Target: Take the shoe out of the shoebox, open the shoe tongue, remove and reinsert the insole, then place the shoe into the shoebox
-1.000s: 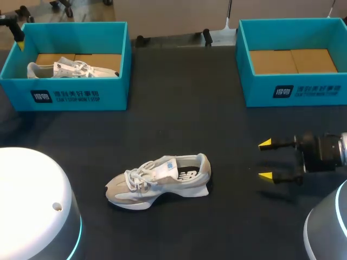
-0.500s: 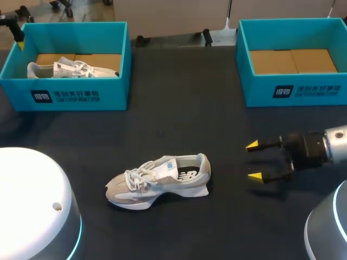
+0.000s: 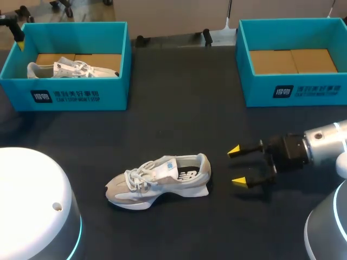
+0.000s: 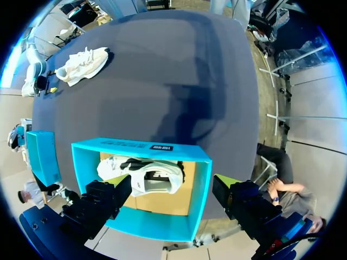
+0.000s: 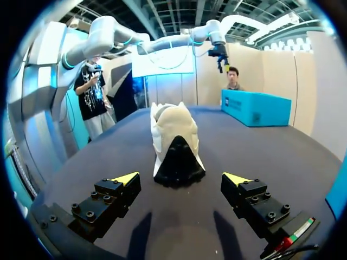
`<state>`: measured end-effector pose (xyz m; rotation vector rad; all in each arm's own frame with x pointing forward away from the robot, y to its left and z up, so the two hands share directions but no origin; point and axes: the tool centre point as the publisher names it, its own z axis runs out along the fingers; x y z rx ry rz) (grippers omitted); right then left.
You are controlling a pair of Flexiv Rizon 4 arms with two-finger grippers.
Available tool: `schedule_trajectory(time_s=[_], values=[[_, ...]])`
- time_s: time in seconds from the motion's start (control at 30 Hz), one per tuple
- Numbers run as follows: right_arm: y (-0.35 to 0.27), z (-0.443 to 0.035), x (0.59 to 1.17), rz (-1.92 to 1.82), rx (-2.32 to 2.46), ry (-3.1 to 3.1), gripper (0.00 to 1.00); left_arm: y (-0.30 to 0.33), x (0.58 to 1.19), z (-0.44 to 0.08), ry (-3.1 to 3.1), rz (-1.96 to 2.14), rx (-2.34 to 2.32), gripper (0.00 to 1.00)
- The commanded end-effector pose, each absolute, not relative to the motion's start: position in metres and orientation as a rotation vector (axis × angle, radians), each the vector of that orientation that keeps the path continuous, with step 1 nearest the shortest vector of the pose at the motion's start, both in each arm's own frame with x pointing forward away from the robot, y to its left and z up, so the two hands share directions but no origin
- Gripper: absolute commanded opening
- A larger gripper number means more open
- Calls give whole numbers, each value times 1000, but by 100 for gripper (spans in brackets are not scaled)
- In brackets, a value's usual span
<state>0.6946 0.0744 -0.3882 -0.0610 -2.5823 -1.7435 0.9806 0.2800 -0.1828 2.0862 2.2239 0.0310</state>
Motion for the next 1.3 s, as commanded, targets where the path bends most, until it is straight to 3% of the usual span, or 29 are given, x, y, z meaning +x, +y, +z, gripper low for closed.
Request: schedule_trajectory(time_s=[0.03,1.3], values=[[82,-389,696,-1736,-67,-2591,100,280,980,-183,2223,35,2087,100],[150,-400,691,-1784,93,-2523,100,280,980,-183,2223,35,2087,100]])
